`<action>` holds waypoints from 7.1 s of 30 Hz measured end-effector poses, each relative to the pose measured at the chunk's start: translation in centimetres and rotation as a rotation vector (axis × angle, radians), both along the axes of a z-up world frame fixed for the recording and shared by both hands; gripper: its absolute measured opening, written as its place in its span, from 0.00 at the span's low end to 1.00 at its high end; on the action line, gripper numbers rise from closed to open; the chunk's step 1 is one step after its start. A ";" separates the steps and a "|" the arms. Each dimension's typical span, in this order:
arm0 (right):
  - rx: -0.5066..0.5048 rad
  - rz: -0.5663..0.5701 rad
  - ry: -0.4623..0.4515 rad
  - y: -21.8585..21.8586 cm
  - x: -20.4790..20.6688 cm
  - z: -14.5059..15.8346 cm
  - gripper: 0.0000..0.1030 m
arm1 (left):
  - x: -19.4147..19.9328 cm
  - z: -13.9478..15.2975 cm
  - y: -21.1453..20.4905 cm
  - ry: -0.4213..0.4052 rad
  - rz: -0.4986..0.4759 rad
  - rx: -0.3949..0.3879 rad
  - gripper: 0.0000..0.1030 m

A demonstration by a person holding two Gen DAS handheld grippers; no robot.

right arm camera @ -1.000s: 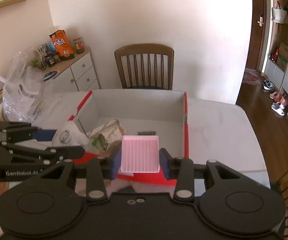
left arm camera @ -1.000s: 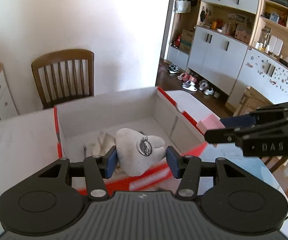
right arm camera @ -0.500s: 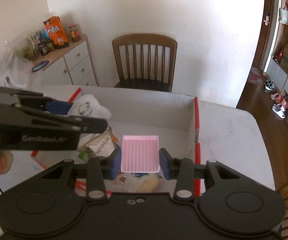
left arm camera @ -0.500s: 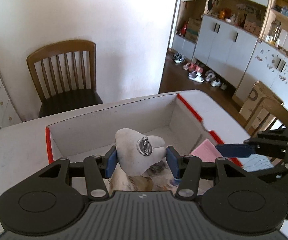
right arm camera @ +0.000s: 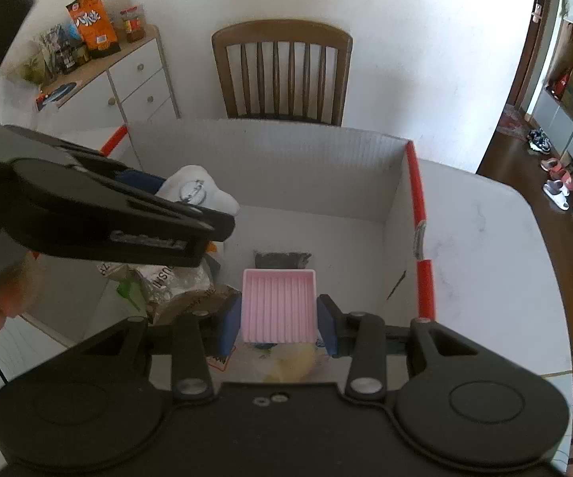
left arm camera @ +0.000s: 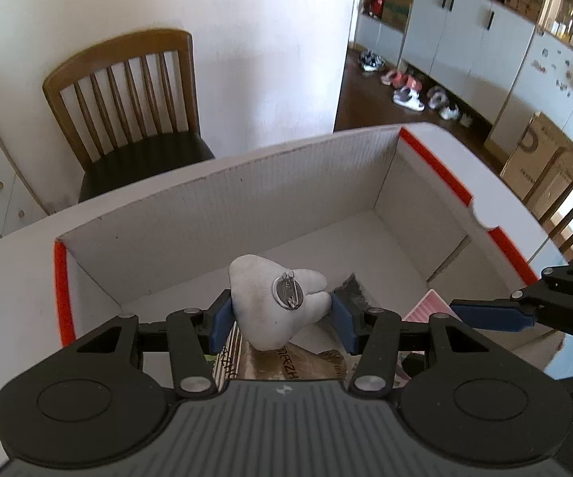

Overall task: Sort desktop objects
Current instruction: 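Carry the white plush and pink tray into the red box and release them, then move the left gripper to the red binder clip while the right gripper reaches the yellow toy, then grasp the red binder clip with the left gripper while the right gripper grasps the yellow toy, then lift the clip and yellow toy and carry both over the red box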

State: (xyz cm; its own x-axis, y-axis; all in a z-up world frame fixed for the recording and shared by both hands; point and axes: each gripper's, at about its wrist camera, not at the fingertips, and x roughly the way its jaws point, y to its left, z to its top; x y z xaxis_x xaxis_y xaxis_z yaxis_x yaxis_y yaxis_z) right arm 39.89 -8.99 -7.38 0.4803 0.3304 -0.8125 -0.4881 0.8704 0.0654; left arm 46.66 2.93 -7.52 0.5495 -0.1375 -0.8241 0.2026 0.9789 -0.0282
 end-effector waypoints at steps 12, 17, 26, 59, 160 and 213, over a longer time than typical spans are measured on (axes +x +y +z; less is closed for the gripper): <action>-0.039 0.017 0.020 0.3 0.2 -1.2 0.39 | 1.0 -1.4 -0.2 0.048 -0.002 0.012 0.51; -0.044 0.016 0.020 0.3 0.1 -1.4 0.41 | 0.9 -1.3 -0.2 0.048 0.009 0.015 0.60; -0.014 0.028 0.002 -0.7 -1.0 0.1 0.49 | -0.6 0.9 0.6 -0.006 0.025 -0.020 0.65; 0.154 0.065 -0.047 -6.0 -9.4 9.1 0.56 | -15.3 10.7 1.2 -0.185 -0.047 -0.159 0.65; 0.114 -0.088 0.076 -8.9 -21.0 -4.2 0.69 | -25.7 -5.5 -0.6 -0.050 -0.199 -0.168 0.55; 0.136 -0.112 0.102 -10.1 -21.0 -3.5 0.68 | -26.7 -6.0 -0.5 -0.110 -0.168 -0.129 0.27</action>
State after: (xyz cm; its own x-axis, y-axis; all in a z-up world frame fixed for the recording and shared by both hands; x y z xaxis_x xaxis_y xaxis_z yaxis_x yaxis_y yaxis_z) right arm 18.86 -19.06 -10.88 0.4380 0.3894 -0.8102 -0.3733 0.8987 0.2301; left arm 19.99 2.38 -13.57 0.5952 -0.3352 -0.7303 0.3712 0.9208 -0.1200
